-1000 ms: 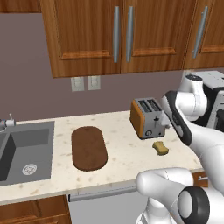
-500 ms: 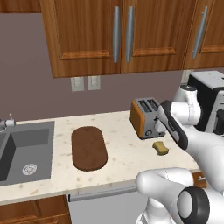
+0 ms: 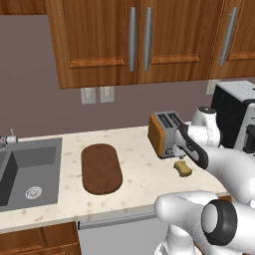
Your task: Pick up the sponge from the counter and clean the cutting board by briefly scrubbing or pressing down on the cutting board. Once finished, release the sponge.
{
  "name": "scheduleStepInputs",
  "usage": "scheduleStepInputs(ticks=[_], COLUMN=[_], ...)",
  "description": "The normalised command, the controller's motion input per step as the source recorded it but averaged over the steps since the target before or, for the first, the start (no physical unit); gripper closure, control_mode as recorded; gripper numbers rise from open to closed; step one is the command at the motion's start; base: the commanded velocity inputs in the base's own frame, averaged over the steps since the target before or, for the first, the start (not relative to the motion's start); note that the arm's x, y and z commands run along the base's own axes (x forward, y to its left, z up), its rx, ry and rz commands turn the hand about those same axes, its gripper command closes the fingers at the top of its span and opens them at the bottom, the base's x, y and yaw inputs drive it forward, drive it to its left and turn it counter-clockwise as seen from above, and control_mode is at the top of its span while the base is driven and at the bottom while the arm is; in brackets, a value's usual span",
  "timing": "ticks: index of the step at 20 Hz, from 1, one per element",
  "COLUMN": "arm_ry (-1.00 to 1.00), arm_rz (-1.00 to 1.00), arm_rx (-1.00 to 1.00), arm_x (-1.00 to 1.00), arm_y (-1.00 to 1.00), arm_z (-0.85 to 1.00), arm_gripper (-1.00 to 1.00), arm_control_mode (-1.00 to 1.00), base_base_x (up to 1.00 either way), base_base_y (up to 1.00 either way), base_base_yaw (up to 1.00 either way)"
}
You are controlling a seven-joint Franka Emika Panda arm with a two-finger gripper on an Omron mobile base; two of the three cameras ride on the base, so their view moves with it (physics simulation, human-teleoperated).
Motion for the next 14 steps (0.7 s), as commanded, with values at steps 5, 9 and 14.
scheduleStepInputs(ticks=[5, 9, 14], arm_ry=[0.04, 0.01, 0.0], arm_rz=[0.0, 0.0, 0.0], arm_rx=[0.01, 0.0, 0.0], arm_x=[0.12, 0.0, 0.01], arm_y=[0.0, 0.0, 0.0], arm_z=[-0.32, -0.31, -0.3], arm_gripper=[-1.0, -1.0, -1.0], arm_control_mode=[-1.0, -1.0, -1.0], base_base_x=[0.0, 0.0, 0.0], base_base_y=[0.0, 0.0, 0.0], base_base_yaw=[0.0, 0.0, 0.0])
